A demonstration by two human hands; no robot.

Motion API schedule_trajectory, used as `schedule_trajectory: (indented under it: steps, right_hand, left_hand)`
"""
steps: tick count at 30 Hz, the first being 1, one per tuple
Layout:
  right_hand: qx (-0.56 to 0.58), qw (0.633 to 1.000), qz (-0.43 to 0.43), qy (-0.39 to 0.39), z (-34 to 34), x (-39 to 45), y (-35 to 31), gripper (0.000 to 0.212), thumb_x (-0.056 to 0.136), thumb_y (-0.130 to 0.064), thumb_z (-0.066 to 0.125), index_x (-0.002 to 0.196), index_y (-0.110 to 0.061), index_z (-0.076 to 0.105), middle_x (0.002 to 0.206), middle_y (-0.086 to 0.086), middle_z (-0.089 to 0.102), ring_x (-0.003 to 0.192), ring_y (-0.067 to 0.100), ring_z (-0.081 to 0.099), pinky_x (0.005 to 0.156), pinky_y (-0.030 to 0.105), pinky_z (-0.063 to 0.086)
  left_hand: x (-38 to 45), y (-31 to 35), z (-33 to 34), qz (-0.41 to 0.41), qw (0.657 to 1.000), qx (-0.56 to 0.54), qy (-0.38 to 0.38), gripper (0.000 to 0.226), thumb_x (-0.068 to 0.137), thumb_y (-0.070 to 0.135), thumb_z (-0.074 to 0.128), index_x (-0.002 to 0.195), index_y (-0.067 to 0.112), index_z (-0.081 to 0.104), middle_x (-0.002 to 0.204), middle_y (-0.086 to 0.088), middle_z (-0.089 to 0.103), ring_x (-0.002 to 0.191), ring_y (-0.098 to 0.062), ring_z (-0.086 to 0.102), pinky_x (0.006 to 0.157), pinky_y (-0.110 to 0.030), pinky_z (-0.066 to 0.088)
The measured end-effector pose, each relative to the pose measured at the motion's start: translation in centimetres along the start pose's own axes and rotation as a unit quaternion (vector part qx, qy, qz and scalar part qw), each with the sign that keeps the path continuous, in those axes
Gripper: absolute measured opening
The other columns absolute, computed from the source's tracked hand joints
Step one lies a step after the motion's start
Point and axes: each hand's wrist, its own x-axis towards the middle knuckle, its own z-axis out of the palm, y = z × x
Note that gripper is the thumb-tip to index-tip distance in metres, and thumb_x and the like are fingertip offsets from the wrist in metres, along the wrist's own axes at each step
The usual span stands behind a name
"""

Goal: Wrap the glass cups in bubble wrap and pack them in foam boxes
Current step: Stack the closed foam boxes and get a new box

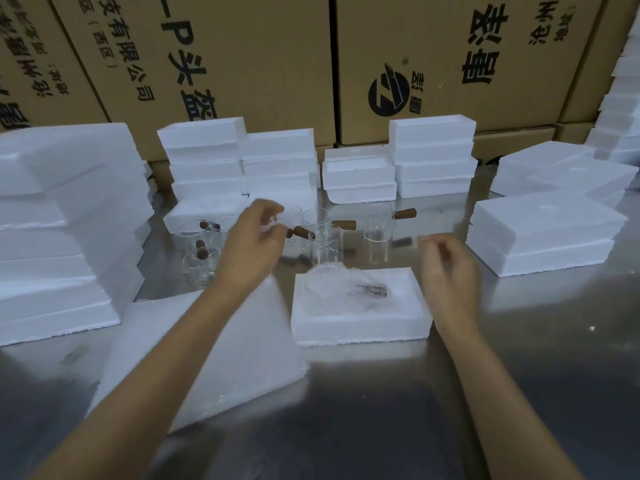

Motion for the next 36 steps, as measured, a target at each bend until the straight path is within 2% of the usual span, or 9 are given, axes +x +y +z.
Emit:
schedule_trajectory:
  steps: [4,7,13,15,18,21,30,33,36]
  right_hand:
    - [0.071,0.988,0.129,0.043,0.3,1.5,2.2,0.028,0.094,-0.038,0.051,0.074,-0.026,0.066,0.081,-0.009,0.070,0.086,0.009,0.065,0.076,0.030,0.048]
    - [0.069,0.988,0.127,0.050,0.7,1.9,2.8,0.033,0.093,-0.042,0.048,0.070,-0.027,0.066,0.074,-0.014,0.070,0.076,-0.001,0.064,0.068,0.026,0.043]
    - [0.075,0.984,0.155,0.045,0.8,2.0,2.9,0.038,0.085,-0.053,0.042,0.071,-0.028,0.066,0.076,-0.012,0.070,0.081,0.007,0.064,0.076,0.039,0.052]
    - [0.073,0.984,0.162,0.036,0.8,2.0,2.8,0.038,0.083,-0.053,0.041,0.071,-0.028,0.066,0.074,-0.014,0.070,0.075,0.002,0.063,0.081,0.045,0.055]
    - [0.068,0.983,0.170,0.024,0.8,1.9,2.8,0.035,0.084,-0.051,0.041,0.071,-0.030,0.066,0.072,-0.018,0.068,0.072,0.000,0.061,0.084,0.050,0.055]
    - [0.057,0.983,0.171,0.019,0.8,1.9,2.9,0.033,0.091,-0.047,0.044,0.073,-0.029,0.066,0.073,-0.021,0.067,0.077,0.004,0.061,0.086,0.052,0.054]
    - [0.040,0.986,0.158,0.018,0.9,1.9,3.0,0.034,0.092,-0.047,0.042,0.074,-0.030,0.066,0.072,-0.020,0.067,0.078,0.006,0.062,0.085,0.051,0.055]
    - [0.040,0.986,0.159,0.019,0.9,1.9,3.1,0.034,0.088,-0.049,0.041,0.073,-0.031,0.066,0.072,-0.020,0.068,0.078,0.007,0.062,0.084,0.051,0.055]
    - [0.040,0.986,0.162,0.018,0.9,2.0,3.0,0.035,0.085,-0.050,0.039,0.073,-0.030,0.066,0.072,-0.018,0.068,0.079,0.007,0.062,0.083,0.052,0.056]
  left_hand:
    - [7.9,-0.8,2.0,-0.012,0.994,0.090,-0.053,0.024,0.098,0.014,0.049,0.120,0.014,0.058,0.126,-0.003,0.058,0.109,-0.021,0.056,0.089,-0.034,0.049]
    - [13.7,-1.9,4.2,-0.034,0.976,0.189,-0.102,0.025,0.100,0.021,0.045,0.119,0.011,0.059,0.124,-0.008,0.060,0.097,-0.023,0.055,0.075,-0.030,0.047]
    - [20.2,-4.8,8.1,-0.050,0.909,0.335,-0.241,0.037,0.089,0.027,0.064,0.123,0.013,0.056,0.131,-0.008,0.054,0.117,-0.027,0.050,0.091,-0.034,0.040]
    - [21.1,-4.9,8.4,-0.090,0.878,0.355,-0.309,0.049,0.075,0.027,0.073,0.120,0.015,0.055,0.117,-0.004,0.052,0.107,-0.026,0.050,0.086,-0.035,0.043]
    - [22.4,-5.6,8.4,-0.119,0.870,0.358,-0.318,0.057,0.075,0.024,0.081,0.123,0.026,0.049,0.116,0.000,0.044,0.106,-0.024,0.044,0.082,-0.035,0.044]
    - [22.5,-7.0,8.8,-0.062,0.856,0.421,-0.292,0.061,0.071,0.030,0.086,0.116,0.026,0.046,0.115,-0.002,0.038,0.106,-0.024,0.043,0.088,-0.041,0.047]
    - [21.8,-7.6,8.0,-0.004,0.844,0.414,-0.340,0.066,0.066,0.043,0.087,0.113,0.030,0.042,0.106,0.002,0.043,0.096,-0.019,0.043,0.085,-0.040,0.042]
    - [21.4,-8.0,7.8,-0.053,0.857,0.354,-0.371,0.072,0.070,0.037,0.086,0.119,0.027,0.035,0.104,0.003,0.044,0.086,-0.014,0.044,0.072,-0.032,0.039]
    - [21.0,-7.6,7.7,-0.003,0.890,0.310,-0.335,0.077,0.069,0.027,0.088,0.124,0.023,0.033,0.119,-0.004,0.044,0.098,-0.022,0.046,0.081,-0.036,0.044]
